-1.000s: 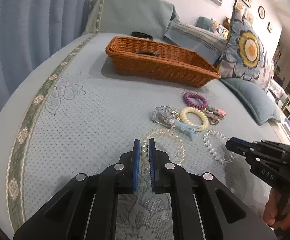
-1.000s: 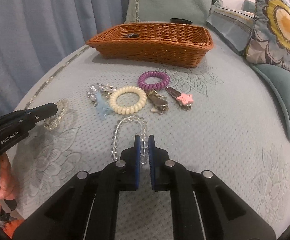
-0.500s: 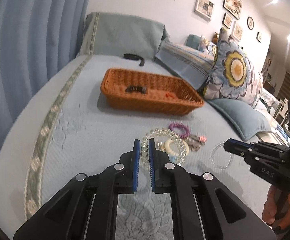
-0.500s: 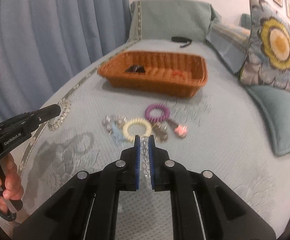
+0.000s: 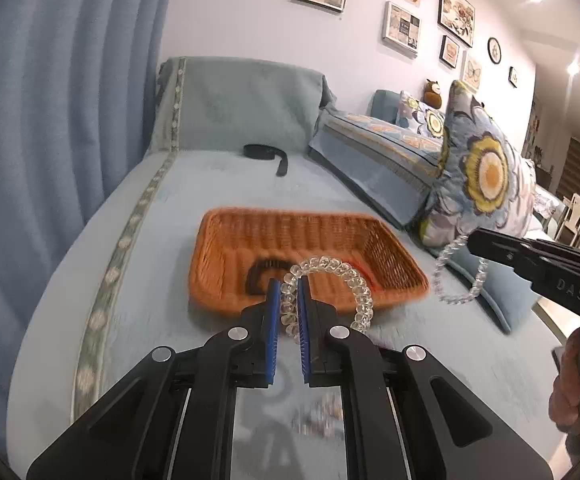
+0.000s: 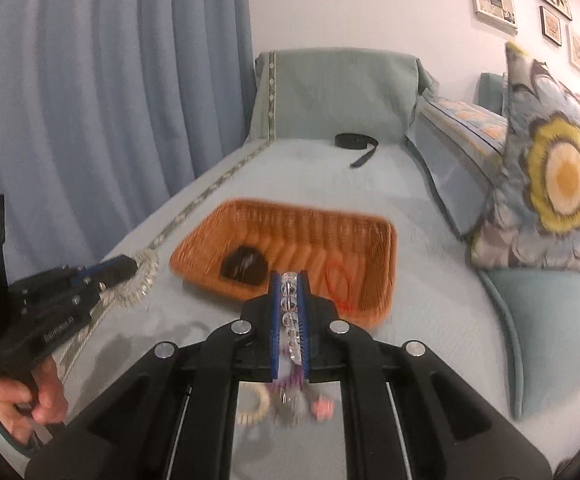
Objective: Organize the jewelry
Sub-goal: 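Carry both bead bracelets into the basket and open both tools, then grasp the silver charm bracelet with the left tool while the right tool grasps the cream coil bracelet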
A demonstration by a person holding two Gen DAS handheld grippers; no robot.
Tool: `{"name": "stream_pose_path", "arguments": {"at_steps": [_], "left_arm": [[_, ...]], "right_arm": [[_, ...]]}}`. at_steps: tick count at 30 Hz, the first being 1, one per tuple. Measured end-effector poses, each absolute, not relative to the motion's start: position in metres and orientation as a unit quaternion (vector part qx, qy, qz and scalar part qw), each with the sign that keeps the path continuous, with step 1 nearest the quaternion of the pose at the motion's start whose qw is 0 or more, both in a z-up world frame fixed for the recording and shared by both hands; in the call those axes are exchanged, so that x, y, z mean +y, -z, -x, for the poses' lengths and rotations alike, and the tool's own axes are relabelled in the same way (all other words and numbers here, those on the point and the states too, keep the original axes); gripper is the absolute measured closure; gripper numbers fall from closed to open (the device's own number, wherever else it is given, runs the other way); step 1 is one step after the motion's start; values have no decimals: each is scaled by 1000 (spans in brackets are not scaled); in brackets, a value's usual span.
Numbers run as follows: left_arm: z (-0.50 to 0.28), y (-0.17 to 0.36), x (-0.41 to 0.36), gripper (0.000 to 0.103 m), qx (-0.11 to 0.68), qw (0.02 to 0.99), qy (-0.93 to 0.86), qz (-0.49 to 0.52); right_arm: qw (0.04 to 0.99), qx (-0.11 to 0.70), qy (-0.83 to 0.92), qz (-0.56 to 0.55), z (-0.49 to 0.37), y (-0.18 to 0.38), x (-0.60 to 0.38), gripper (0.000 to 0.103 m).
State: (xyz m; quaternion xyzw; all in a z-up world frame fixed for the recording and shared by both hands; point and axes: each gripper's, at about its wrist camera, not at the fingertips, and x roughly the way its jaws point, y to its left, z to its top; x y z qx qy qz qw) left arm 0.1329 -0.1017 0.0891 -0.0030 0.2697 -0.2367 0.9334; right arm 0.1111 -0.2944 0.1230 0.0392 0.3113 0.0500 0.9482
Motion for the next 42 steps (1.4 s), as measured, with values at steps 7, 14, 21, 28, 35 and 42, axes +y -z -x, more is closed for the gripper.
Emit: {"name": "stream_pose_path", "arguments": {"at_steps": [7, 14, 21, 28, 35, 42], "left_arm": [[-187, -72, -143, 96, 285, 929, 234, -23], [-234, -30, -162, 96, 324, 919, 223, -31], [-238, -19, -180, 96, 332, 914, 229, -46], [-229, -28, -179, 69, 323, 914, 242, -46], [-173, -73, -129, 59, 274, 924, 266, 4], [-104, -96, -83, 59, 255, 930, 262, 27]], "right_arm": [[932, 348, -67, -73, -193, -86, -297, 97], [913, 396, -61, -83, -237, -34, -305, 97], [906, 414, -25, -85, -240, -8, -324, 97], [909, 407, -19, -90, -227, -17, -331, 95], [925, 363, -35, -104, -167, -61, -336, 71], [934, 332, -61, -118, -90, -89, -323, 65]]}}
